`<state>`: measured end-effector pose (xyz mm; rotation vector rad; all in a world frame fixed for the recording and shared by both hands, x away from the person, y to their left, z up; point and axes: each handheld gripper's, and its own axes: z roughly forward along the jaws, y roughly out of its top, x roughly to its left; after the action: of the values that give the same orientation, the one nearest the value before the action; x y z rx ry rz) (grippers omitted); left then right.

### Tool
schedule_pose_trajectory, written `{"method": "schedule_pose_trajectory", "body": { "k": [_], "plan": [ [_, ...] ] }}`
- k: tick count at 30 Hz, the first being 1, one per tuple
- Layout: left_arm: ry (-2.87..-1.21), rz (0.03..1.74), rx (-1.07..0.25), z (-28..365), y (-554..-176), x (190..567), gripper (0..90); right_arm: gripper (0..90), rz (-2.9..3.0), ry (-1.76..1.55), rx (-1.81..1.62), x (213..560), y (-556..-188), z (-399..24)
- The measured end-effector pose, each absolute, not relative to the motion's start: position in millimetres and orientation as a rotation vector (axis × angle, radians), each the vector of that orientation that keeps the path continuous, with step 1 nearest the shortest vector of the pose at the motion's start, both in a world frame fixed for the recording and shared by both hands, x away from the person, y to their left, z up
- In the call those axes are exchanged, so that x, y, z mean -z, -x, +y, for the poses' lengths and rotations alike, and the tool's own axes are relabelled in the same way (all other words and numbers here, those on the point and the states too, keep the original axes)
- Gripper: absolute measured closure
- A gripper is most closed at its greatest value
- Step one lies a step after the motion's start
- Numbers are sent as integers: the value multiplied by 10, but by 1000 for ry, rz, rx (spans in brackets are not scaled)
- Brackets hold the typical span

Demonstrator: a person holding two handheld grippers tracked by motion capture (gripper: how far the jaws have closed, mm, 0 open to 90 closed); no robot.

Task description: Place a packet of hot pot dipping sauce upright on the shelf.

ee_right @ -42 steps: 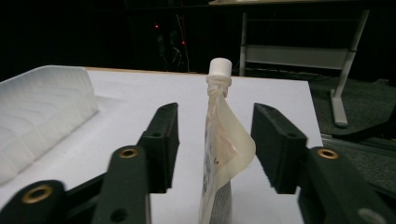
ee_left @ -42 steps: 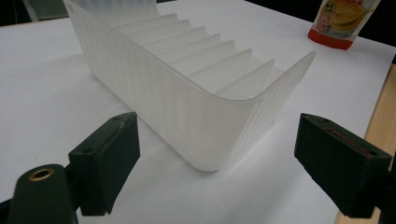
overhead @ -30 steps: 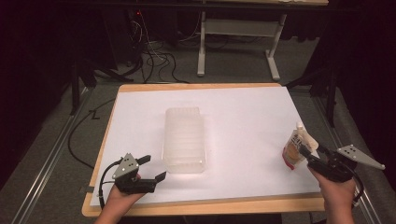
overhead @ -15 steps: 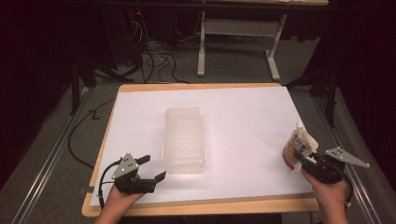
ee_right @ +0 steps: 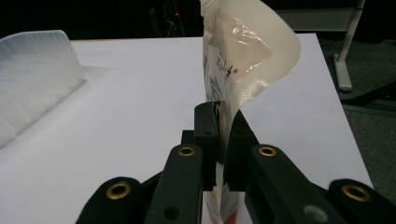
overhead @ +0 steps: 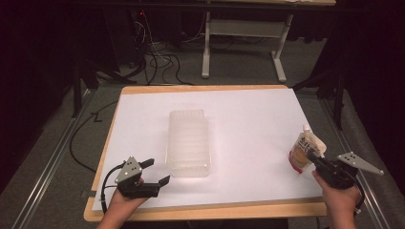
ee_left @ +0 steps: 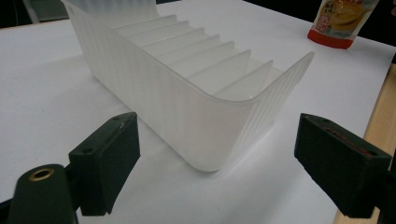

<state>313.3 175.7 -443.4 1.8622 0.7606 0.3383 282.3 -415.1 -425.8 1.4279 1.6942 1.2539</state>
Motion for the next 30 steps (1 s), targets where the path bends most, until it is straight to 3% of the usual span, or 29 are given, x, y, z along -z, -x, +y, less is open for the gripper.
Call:
{"method": "schedule_pose_trajectory", "body": {
  "k": [30],
  "plan": [
    [-1869, 759, -334, 1742, -3139, 4443, 149, 900, 1734, -1362, -1219, 4227, -2888, -4144]
  ]
}}
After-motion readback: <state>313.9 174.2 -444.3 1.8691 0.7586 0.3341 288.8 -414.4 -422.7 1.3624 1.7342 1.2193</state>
